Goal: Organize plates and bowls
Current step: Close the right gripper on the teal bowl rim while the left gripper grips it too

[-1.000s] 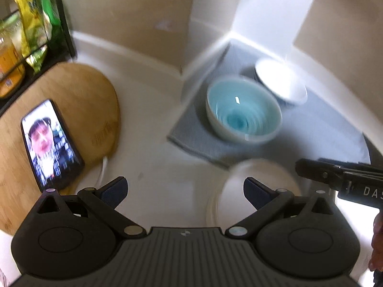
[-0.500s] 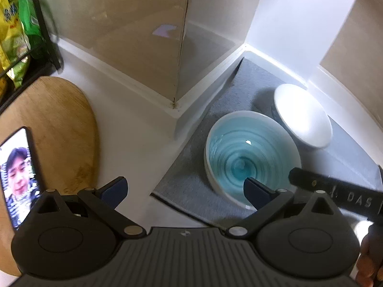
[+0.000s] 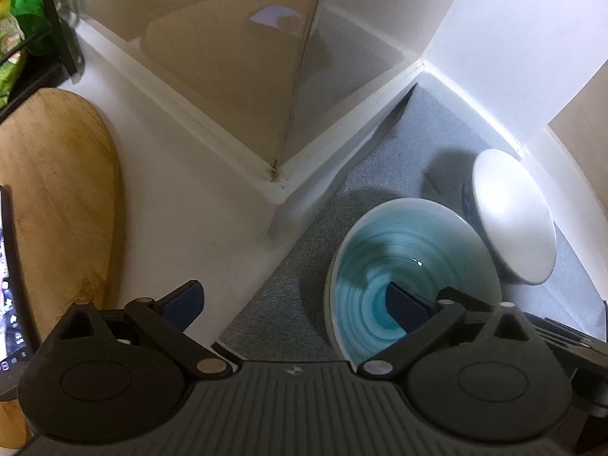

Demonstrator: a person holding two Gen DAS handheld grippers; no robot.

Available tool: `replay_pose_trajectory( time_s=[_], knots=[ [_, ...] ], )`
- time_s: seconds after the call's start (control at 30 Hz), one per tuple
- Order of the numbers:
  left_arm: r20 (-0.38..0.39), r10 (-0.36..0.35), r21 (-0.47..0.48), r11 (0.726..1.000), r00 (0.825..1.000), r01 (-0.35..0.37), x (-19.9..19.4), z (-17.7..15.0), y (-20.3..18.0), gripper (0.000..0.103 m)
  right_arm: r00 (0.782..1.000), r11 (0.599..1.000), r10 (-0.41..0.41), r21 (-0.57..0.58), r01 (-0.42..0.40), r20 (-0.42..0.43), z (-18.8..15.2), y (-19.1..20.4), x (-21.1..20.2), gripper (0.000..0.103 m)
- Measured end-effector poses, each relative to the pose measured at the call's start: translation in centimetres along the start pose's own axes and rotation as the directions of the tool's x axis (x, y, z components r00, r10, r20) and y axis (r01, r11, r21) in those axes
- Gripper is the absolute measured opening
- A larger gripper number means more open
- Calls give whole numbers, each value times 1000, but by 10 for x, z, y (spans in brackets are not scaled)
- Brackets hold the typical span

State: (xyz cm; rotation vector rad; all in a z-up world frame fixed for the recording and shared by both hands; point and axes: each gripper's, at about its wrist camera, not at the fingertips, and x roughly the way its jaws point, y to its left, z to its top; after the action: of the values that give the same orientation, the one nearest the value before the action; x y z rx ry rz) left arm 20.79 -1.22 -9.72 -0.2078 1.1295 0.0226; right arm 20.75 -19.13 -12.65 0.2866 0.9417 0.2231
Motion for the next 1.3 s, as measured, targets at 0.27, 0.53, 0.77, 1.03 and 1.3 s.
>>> replay_pose_trajectory(
  time_s=[0.27, 0.53, 0.77, 1.03, 1.3],
  knots=[
    [-8, -12, 10, 1000, 1000, 12, -4, -2, 0, 33, 999, 999, 52, -10, -52, -14, -4, 0, 2, 14],
    [18, -28, 23, 999, 999, 28, -29, -7, 3, 17, 996, 993, 86, -83, -86, 4, -11, 20, -11, 14],
    [13, -66, 14, 998, 998, 66, -46, -15, 4, 17, 997, 995, 76, -68, -74, 28, -16, 17, -22, 14],
    [53, -95, 33, 995, 994, 93, -91, -26, 3, 17, 992, 992, 98, -85, -91, 84, -24, 19, -58, 14],
    [71, -104, 74, 992, 992, 99, -132, -52, -1, 17, 988, 990, 113, -97, -103, 105, -47, 31, -101, 14]
  ],
)
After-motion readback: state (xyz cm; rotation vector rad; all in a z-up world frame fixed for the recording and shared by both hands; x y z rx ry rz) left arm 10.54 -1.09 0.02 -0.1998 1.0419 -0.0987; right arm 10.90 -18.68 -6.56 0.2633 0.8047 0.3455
